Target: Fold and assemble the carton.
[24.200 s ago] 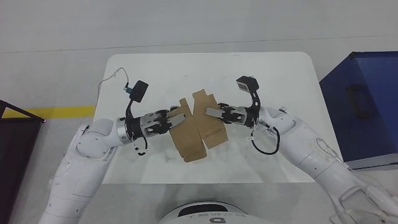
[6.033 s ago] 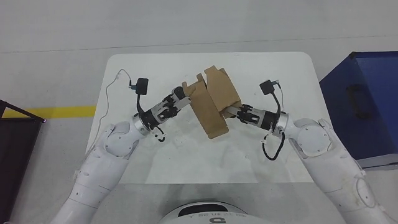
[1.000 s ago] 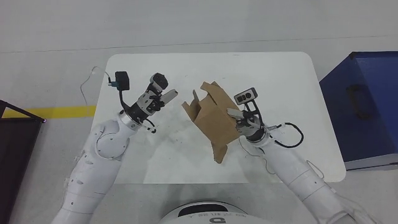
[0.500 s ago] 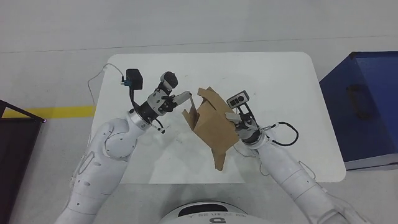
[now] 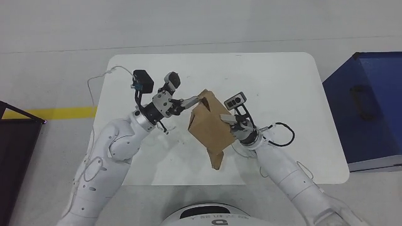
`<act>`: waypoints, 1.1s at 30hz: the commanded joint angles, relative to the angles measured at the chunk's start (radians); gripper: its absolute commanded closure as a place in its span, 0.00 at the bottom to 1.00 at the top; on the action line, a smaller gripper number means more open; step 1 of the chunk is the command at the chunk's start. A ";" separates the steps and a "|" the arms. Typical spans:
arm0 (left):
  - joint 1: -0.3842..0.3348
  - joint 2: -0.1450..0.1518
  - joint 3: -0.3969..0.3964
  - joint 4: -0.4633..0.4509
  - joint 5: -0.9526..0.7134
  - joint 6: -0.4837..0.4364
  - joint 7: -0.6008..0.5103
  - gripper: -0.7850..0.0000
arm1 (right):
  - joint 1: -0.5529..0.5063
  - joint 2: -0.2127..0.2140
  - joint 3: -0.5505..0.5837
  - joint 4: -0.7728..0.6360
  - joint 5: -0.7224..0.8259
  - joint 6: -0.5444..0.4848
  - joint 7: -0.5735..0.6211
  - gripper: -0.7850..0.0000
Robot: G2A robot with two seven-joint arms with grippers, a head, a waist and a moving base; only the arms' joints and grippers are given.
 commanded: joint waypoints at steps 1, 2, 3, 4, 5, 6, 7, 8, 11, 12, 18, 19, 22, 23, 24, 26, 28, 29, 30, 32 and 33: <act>0.002 0.000 0.005 0.000 0.032 -0.005 0.010 0.00 | 0.000 -0.005 0.004 0.003 0.000 0.004 0.004 1.00; 0.003 0.000 0.007 0.000 0.045 -0.008 0.014 0.00 | 0.000 -0.007 0.006 0.005 -0.002 0.006 0.006 1.00; 0.002 0.000 0.008 0.000 0.060 -0.011 0.018 0.00 | 0.001 -0.010 0.006 0.006 -0.004 0.007 0.007 1.00; 0.003 0.001 0.010 0.001 0.073 -0.013 0.022 0.00 | 0.001 -0.013 0.007 0.007 -0.005 0.009 0.009 1.00; 0.003 0.000 0.011 0.002 0.081 -0.013 0.027 0.00 | 0.002 -0.016 0.006 0.007 -0.004 0.013 0.013 1.00; 0.003 0.001 0.012 0.002 0.091 -0.013 0.031 0.00 | 0.003 -0.019 0.005 0.008 -0.004 0.015 0.015 1.00; 0.003 0.001 0.012 0.003 0.101 -0.013 0.035 0.00 | 0.004 -0.022 0.005 0.010 -0.006 0.016 0.016 1.00; 0.003 0.001 0.013 0.004 0.109 -0.013 0.039 0.00 | 0.004 -0.025 0.004 0.011 -0.007 0.019 0.019 1.00; 0.006 0.000 0.017 0.005 0.120 -0.015 0.049 0.00 | 0.005 -0.033 0.006 0.016 -0.004 0.024 0.024 1.00; 0.007 0.000 0.018 0.005 0.122 -0.018 0.051 0.00 | 0.005 -0.035 0.007 0.017 -0.003 0.026 0.026 1.00; 0.014 0.004 0.022 -0.001 0.189 -0.056 0.057 0.00 | 0.003 -0.048 0.018 0.021 -0.005 0.038 0.038 1.00; 0.014 0.005 0.023 0.000 0.202 -0.056 0.060 0.00 | 0.003 -0.050 0.020 0.019 -0.007 0.039 0.039 1.00; 0.017 0.005 0.028 0.004 0.237 -0.056 0.072 0.00 | -0.001 -0.055 0.026 0.016 -0.012 0.043 0.043 1.00; 0.017 0.005 0.030 0.004 0.246 -0.057 0.076 0.00 | -0.002 -0.056 0.028 0.015 -0.015 0.045 0.045 1.00; 0.017 0.006 0.032 0.004 0.253 -0.061 0.080 0.00 | -0.004 -0.057 0.030 0.017 -0.019 0.045 0.045 1.00; 0.019 0.006 0.034 0.003 0.245 -0.070 0.091 0.00 | -0.005 -0.060 0.032 0.016 -0.024 0.045 0.045 1.00; 0.020 0.005 0.026 0.003 0.209 -0.062 0.102 0.00 | -0.006 -0.063 0.035 0.015 -0.029 0.045 0.045 1.00; 0.019 0.005 0.017 0.004 0.183 -0.050 0.107 0.00 | -0.007 -0.064 0.037 0.015 -0.030 0.045 0.045 1.00; 0.018 0.005 0.006 0.006 0.162 -0.035 0.109 0.00 | -0.008 -0.065 0.039 0.014 -0.032 0.045 0.045 1.00; 0.017 0.005 -0.016 0.008 0.129 -0.011 0.111 0.00 | -0.011 -0.066 0.046 0.010 -0.037 0.045 0.045 1.00; 0.017 0.006 -0.027 0.008 0.118 -0.003 0.111 0.00 | -0.012 -0.066 0.048 0.010 -0.039 0.045 0.045 1.00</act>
